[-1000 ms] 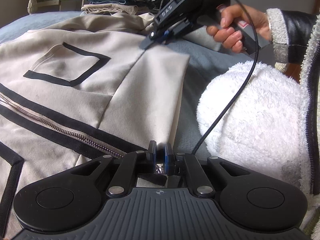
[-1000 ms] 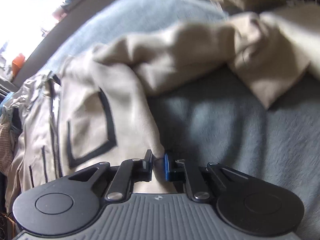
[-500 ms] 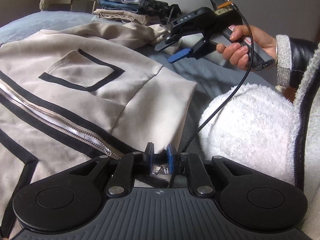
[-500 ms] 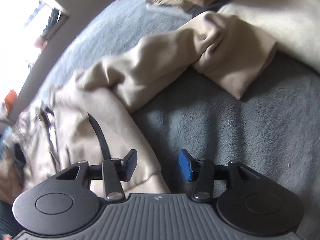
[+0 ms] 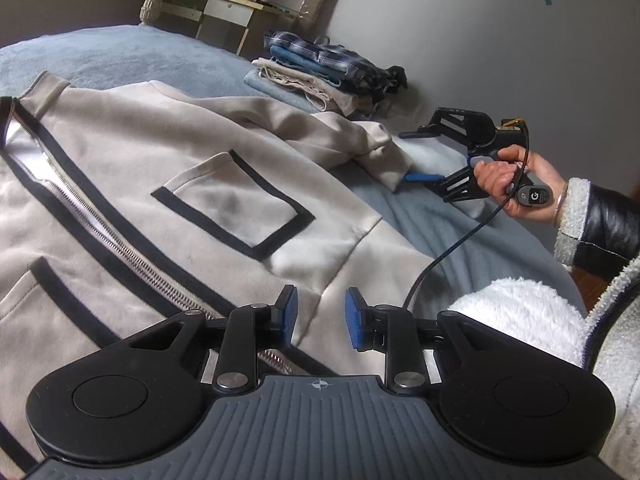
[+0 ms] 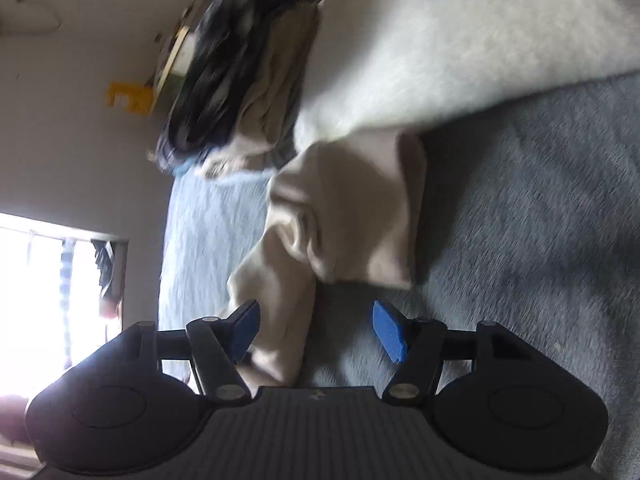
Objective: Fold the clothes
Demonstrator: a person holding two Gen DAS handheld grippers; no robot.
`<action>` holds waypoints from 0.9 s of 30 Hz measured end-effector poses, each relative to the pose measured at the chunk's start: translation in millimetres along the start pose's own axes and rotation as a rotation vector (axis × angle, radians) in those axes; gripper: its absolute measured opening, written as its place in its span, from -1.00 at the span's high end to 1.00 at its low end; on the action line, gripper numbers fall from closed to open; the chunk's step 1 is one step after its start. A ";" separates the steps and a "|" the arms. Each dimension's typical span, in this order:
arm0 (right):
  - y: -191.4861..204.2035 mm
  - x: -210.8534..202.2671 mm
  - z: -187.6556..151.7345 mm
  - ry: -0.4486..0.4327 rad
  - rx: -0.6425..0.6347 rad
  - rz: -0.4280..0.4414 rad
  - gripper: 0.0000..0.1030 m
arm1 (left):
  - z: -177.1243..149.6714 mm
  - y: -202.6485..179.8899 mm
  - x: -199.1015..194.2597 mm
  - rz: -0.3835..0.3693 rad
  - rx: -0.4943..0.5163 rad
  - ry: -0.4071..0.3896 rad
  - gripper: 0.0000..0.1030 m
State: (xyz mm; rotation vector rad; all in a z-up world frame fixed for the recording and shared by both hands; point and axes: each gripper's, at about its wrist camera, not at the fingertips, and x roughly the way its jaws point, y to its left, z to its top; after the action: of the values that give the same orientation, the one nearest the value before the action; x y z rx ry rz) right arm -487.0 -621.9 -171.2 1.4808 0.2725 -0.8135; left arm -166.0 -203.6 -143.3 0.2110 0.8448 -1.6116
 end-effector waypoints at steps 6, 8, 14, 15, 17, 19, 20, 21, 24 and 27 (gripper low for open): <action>-18.2 2.9 17.3 -0.094 0.060 -0.099 -0.32 | 4.5 -6.1 34.6 -0.013 0.026 0.011 0.50; -22.7 10.5 22.1 -0.107 0.041 -0.113 -0.32 | 1.4 -6.7 43.0 -0.015 0.041 0.029 0.50; -24.7 32.7 25.4 -0.096 -0.027 -0.062 -0.22 | -10.1 6.9 58.3 -0.025 -0.006 0.094 0.50; -20.0 34.9 25.0 -0.084 -0.057 -0.054 -0.12 | -11.0 8.7 59.1 -0.027 -0.011 0.096 0.50; -4.8 35.1 25.8 -0.070 -0.118 -0.055 0.70 | -12.5 12.0 60.3 -0.034 -0.018 0.099 0.50; 17.6 28.6 27.2 -0.085 -0.198 -0.050 0.81 | -13.7 14.6 61.4 -0.043 -0.024 0.102 0.50; 35.2 22.3 27.8 -0.105 -0.268 -0.049 0.83 | -14.5 15.5 61.9 -0.045 -0.025 0.103 0.51; 55.1 15.2 28.6 -0.127 -0.343 -0.053 0.84 | -15.1 15.9 62.7 -0.048 -0.026 0.104 0.50; 120.7 -8.6 33.8 -0.206 -0.562 -0.061 0.86 | -15.3 16.8 63.8 -0.054 -0.028 0.110 0.50; 182.1 -27.9 44.5 -0.308 -0.736 -0.086 0.87 | -14.2 18.4 64.8 -0.060 -0.040 0.119 0.51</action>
State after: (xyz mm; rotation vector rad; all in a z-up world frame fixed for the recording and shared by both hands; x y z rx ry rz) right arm -406.5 -675.4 -8.2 0.6500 0.3560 -0.8721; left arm -169.3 -245.3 -198.0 0.2575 0.9815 -1.6493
